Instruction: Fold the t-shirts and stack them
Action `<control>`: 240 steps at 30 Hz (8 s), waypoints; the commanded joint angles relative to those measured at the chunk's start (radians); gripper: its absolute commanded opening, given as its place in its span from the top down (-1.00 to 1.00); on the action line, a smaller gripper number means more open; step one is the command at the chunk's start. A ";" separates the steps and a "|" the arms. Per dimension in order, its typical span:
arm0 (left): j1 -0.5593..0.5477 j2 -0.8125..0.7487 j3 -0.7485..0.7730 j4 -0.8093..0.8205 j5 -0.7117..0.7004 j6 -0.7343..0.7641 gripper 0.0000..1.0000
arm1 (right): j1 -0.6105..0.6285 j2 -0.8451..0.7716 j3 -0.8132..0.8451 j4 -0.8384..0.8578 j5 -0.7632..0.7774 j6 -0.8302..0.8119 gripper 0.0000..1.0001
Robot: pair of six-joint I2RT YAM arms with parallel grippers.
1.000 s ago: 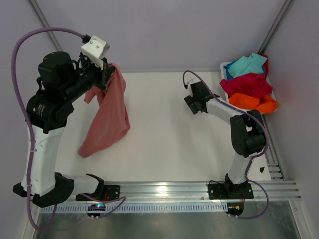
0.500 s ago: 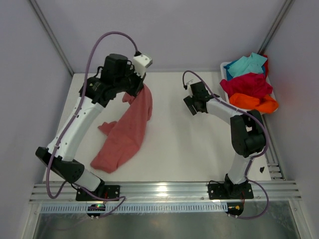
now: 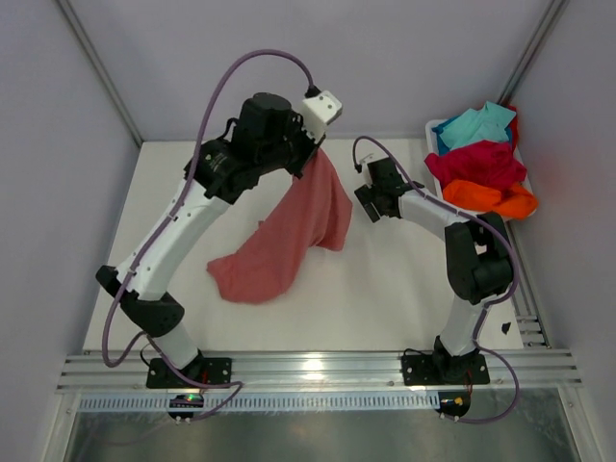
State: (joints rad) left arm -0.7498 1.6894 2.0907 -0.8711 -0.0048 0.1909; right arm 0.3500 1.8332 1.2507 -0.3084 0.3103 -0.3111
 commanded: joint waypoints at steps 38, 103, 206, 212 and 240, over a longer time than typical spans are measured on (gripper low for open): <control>0.001 -0.415 -0.227 0.296 -0.515 0.258 1.00 | 0.164 0.070 0.263 -0.449 -0.977 -0.111 -0.85; 0.003 -0.459 -0.187 0.402 -0.643 0.318 1.00 | 0.698 0.190 0.575 -0.288 -1.257 0.193 -0.86; 0.624 0.151 -0.779 0.231 0.549 0.033 -0.87 | 0.228 -0.267 -0.037 -0.319 -0.729 -0.166 -0.93; 0.624 0.191 -0.775 0.216 0.563 0.048 -0.79 | 0.228 -0.264 -0.036 -0.314 -0.725 -0.155 -0.93; 0.624 0.040 0.211 0.027 0.345 -0.094 1.00 | 0.228 -0.215 -0.031 -0.236 -0.577 -0.071 -0.93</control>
State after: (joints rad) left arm -0.1341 1.8519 2.4039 -0.8745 0.3504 0.1280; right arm 0.5751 1.6138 1.2064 -0.5816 -0.2909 -0.4038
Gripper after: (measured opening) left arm 0.025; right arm 0.969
